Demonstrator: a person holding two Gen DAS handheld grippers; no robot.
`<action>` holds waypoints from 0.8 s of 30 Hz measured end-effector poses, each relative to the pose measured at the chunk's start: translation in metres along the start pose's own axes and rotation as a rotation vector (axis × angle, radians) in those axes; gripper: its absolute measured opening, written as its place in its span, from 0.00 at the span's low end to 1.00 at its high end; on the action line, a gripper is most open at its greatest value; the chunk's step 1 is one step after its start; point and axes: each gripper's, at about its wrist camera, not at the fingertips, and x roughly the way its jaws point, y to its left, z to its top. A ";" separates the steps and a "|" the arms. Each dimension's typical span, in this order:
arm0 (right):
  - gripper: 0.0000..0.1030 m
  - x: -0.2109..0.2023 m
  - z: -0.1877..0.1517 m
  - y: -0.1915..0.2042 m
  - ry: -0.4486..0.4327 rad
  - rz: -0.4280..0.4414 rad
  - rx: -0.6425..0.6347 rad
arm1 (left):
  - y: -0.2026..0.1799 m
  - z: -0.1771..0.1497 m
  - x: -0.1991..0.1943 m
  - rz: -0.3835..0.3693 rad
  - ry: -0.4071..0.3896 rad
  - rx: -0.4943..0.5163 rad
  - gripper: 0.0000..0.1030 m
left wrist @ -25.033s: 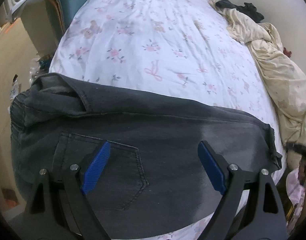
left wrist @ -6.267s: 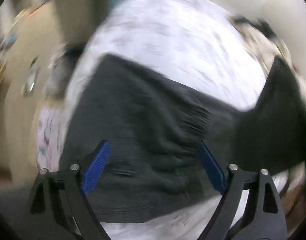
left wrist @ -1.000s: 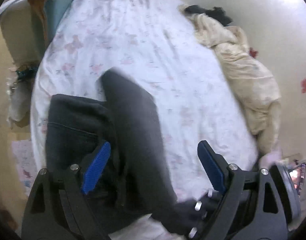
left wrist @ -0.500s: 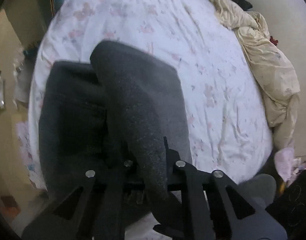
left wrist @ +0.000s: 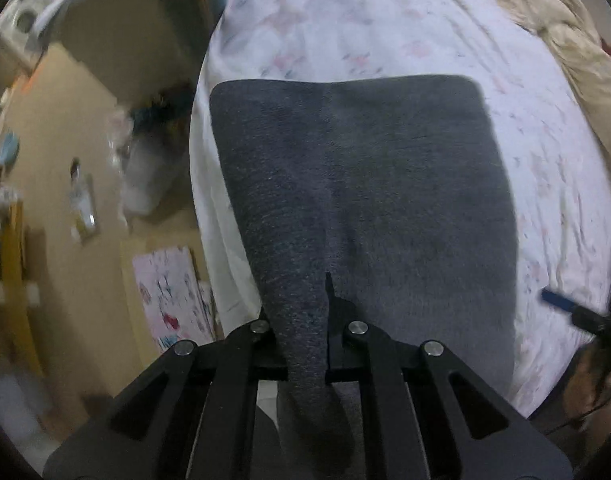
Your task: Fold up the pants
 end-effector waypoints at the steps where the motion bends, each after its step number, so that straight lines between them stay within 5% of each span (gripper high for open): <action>1: 0.86 0.013 0.001 -0.008 0.019 0.038 0.035 | -0.002 0.000 0.001 0.011 0.002 0.022 0.07; 3: 0.97 0.040 0.001 -0.014 0.040 0.102 0.072 | -0.010 -0.002 0.005 0.055 -0.001 0.060 0.07; 10: 1.00 0.103 -0.014 -0.002 0.170 0.246 0.095 | -0.010 -0.001 0.015 0.049 0.030 0.035 0.07; 16: 1.00 0.135 -0.017 0.016 0.162 0.159 0.046 | -0.010 0.004 0.025 0.067 0.061 0.031 0.08; 20: 0.58 0.125 -0.024 0.037 0.105 0.144 -0.040 | -0.012 0.006 0.024 0.070 0.059 0.024 0.12; 24: 0.45 0.094 -0.023 0.040 0.070 0.196 -0.071 | -0.025 0.002 0.000 0.063 -0.038 0.060 0.27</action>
